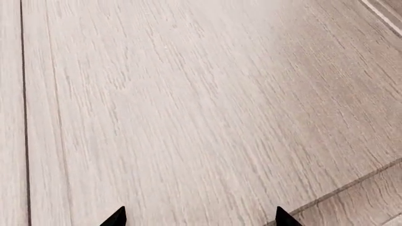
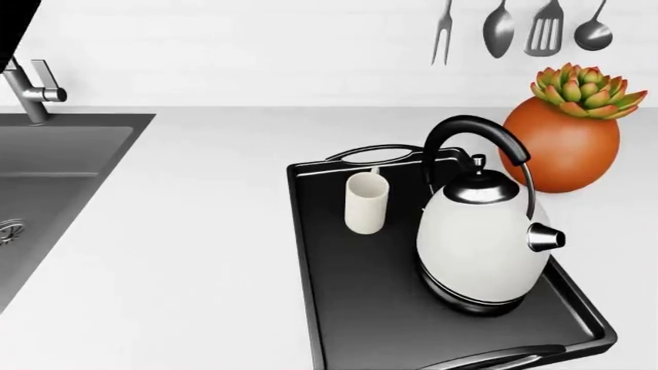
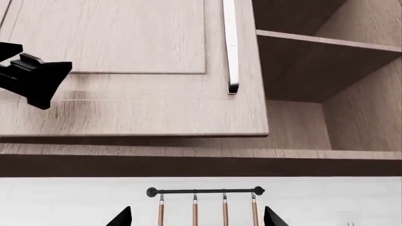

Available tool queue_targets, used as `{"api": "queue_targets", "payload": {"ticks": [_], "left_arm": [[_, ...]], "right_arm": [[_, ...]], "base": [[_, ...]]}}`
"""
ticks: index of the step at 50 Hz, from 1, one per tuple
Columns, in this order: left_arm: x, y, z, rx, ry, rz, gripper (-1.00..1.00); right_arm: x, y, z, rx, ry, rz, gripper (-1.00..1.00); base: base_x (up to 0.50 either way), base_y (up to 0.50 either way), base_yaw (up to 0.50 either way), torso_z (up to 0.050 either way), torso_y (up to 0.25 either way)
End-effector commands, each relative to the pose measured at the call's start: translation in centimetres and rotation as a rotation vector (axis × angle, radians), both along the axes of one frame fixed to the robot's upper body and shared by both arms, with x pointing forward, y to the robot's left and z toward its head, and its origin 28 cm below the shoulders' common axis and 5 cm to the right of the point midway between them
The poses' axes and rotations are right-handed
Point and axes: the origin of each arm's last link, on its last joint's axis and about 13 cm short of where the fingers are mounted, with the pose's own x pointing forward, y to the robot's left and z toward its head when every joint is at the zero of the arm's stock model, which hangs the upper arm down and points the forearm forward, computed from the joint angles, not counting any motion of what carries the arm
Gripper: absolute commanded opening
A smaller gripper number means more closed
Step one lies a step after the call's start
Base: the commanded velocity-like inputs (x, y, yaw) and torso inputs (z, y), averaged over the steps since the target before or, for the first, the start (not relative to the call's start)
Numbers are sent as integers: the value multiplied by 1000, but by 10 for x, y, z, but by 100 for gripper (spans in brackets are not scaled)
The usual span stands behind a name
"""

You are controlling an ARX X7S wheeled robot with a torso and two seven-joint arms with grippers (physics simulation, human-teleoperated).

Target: Pick the kettle from the counter and place it on the tray. Then pick the mug from the cabinet and place it on the tray. Then close the cabinet doors.

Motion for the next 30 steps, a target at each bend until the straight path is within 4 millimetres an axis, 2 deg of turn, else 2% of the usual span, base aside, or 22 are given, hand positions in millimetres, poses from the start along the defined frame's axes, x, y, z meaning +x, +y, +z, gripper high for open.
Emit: {"api": "queue_targets", "payload": {"ticks": [1, 5, 10, 24, 30], "left_arm": [[52, 12, -95, 172, 564, 252, 100], [60, 21, -107, 252, 556, 392, 100], [66, 26, -117, 322, 536, 462, 100], [71, 26, -132, 382, 527, 495, 100], [76, 32, -140, 453, 478, 612, 100]], "right_arm": [[0, -1, -1, 2, -1, -1, 100], [1, -2, -2, 3, 3, -2, 100], [2, -1, -3, 4, 7, -3, 100], [4, -2, -6, 5, 13, -3, 100], [5, -2, -7, 7, 15, -3, 100]], "base": [[11, 0, 0, 0, 0], [3, -1, -1, 0, 0], [0, 0, 0, 0, 0], [0, 0, 0, 0, 0], [0, 0, 0, 0, 0]]}}
